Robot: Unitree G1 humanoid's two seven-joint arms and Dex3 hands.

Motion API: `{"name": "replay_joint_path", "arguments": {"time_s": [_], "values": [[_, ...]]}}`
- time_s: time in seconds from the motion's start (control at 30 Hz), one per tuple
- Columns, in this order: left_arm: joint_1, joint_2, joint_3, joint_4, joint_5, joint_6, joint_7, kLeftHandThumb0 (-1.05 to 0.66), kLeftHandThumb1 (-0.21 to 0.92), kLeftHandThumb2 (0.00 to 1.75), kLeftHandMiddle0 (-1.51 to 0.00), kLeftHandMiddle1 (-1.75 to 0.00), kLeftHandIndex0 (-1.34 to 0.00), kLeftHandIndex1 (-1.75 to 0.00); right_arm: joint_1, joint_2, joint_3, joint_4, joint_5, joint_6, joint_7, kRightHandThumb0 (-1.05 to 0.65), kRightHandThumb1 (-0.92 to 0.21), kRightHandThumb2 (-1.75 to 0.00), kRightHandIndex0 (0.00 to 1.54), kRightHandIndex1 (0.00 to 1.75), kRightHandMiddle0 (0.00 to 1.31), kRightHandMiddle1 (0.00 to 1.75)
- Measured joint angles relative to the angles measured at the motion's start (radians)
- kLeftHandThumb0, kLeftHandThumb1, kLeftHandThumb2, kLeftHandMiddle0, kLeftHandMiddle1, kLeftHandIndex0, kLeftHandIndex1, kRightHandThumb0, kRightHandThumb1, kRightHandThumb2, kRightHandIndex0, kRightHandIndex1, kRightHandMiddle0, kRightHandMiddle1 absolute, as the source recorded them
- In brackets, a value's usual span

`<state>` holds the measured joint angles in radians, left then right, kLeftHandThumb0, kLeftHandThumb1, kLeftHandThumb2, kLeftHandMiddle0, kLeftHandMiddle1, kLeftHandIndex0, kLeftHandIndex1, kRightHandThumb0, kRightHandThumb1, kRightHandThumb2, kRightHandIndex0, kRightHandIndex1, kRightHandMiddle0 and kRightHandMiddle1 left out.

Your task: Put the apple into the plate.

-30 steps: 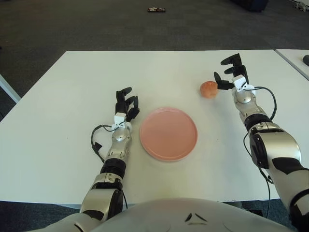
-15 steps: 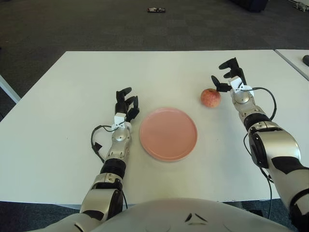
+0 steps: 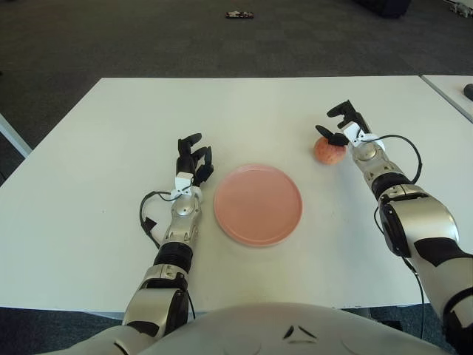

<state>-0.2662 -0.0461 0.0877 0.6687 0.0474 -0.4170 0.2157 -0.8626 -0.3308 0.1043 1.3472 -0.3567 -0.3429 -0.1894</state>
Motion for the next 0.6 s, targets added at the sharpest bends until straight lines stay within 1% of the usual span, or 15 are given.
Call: {"name": "replay_joint_path", "arguments": {"time_s": [0.07, 0.37, 0.6], "values": [[0.000, 0.001, 0.000, 0.000, 0.000, 0.000, 0.000, -0.77, 0.92, 0.52, -0.30, -0.80, -0.06, -1.22, 0.000, 0.003, -0.004, 0.003, 0.002, 0.010, 0.000, -0.90, -0.92, -0.40, 0.00, 0.84, 0.00, 0.82], [0.003, 0.001, 0.001, -0.003, 0.000, 0.000, 0.001, -0.76, 0.92, 0.52, -0.31, -0.80, -0.07, -1.22, 0.000, 0.005, -0.015, 0.008, 0.010, 0.025, -0.001, -0.90, -0.92, -0.46, 0.00, 0.85, 0.00, 0.84], [0.006, 0.001, 0.001, -0.007, 0.000, 0.000, 0.005, -0.76, 0.92, 0.52, -0.32, -0.80, -0.07, -1.22, 0.000, 0.007, -0.025, 0.008, 0.014, 0.034, 0.005, -0.87, -0.92, -0.43, 0.00, 0.83, 0.00, 0.83]]}}
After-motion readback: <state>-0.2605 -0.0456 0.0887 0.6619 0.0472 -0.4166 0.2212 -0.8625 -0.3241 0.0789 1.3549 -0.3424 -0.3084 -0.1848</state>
